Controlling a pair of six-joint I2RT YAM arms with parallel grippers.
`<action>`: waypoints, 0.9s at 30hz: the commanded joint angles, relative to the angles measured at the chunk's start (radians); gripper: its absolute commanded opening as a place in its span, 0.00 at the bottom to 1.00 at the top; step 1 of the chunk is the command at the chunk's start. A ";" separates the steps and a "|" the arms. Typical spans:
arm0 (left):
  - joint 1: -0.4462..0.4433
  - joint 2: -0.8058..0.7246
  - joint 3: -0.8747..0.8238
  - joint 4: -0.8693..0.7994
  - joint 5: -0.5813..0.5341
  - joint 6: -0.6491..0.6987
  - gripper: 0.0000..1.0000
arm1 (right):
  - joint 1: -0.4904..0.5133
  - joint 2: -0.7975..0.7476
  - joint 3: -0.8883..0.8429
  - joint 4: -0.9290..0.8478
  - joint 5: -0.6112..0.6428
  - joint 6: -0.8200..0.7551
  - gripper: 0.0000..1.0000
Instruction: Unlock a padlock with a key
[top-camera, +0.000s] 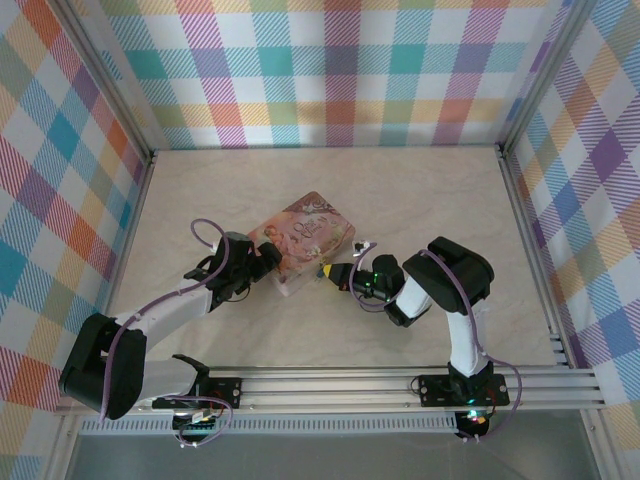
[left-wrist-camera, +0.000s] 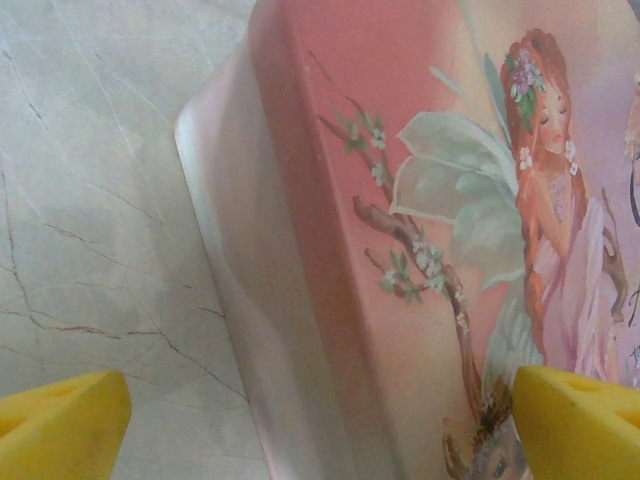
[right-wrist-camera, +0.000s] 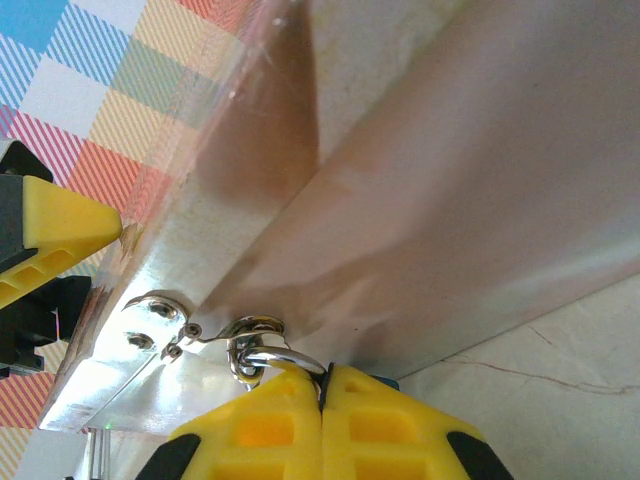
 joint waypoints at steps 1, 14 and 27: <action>-0.006 0.003 -0.031 -0.110 -0.010 0.008 0.96 | -0.021 -0.040 0.001 0.033 0.028 0.025 0.00; -0.006 0.007 -0.028 -0.116 -0.008 0.023 0.97 | -0.033 -0.071 -0.001 0.034 0.037 0.063 0.00; -0.006 0.017 -0.025 -0.121 -0.015 0.032 0.97 | -0.049 -0.077 -0.005 0.033 0.036 0.087 0.00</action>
